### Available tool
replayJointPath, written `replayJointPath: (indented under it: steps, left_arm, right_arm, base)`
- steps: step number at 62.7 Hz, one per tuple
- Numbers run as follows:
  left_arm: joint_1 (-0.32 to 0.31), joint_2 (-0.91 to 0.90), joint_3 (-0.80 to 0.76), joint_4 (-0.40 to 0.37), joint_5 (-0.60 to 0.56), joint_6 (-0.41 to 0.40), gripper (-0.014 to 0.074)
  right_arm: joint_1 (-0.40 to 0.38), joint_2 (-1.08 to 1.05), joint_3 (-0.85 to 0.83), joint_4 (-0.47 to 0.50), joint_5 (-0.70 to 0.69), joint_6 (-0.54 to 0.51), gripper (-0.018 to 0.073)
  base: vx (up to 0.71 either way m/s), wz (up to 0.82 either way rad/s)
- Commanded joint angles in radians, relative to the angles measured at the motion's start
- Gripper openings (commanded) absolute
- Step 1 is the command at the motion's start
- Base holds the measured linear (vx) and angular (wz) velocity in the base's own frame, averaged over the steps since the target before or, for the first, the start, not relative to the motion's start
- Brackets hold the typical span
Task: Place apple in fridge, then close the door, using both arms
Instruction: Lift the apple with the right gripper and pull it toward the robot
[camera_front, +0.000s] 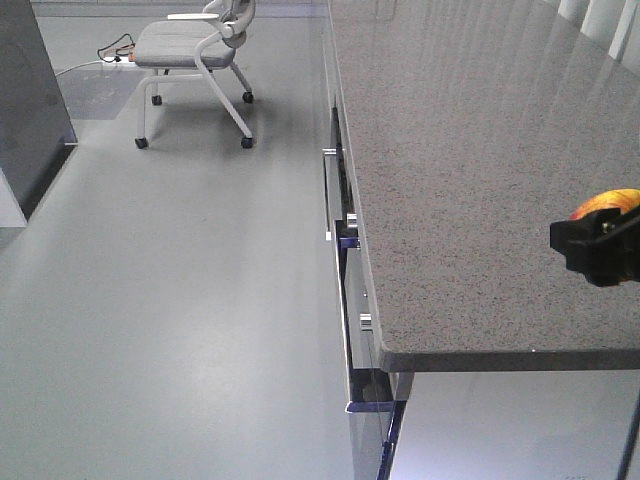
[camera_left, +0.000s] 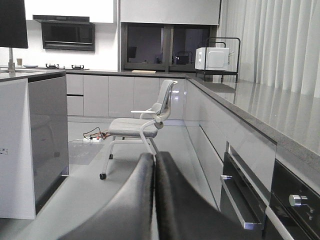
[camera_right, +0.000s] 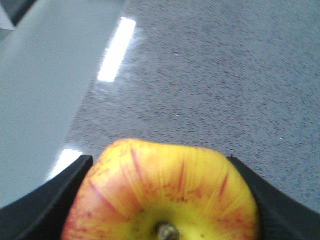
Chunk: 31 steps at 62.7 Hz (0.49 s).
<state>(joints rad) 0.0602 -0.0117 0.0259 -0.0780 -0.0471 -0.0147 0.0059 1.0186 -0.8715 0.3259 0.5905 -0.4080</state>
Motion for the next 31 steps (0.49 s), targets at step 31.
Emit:
replayJointPath:
  steps: [31]
  left_arm:
    - [-0.001, -0.015, 0.021, -0.004, -0.076, -0.010, -0.0006]
  right_arm:
    - [0.164, -0.275, -0.026, 0.389, 0.225, -0.305, 0.0413]
  base:
    - [0.00, 0.00]
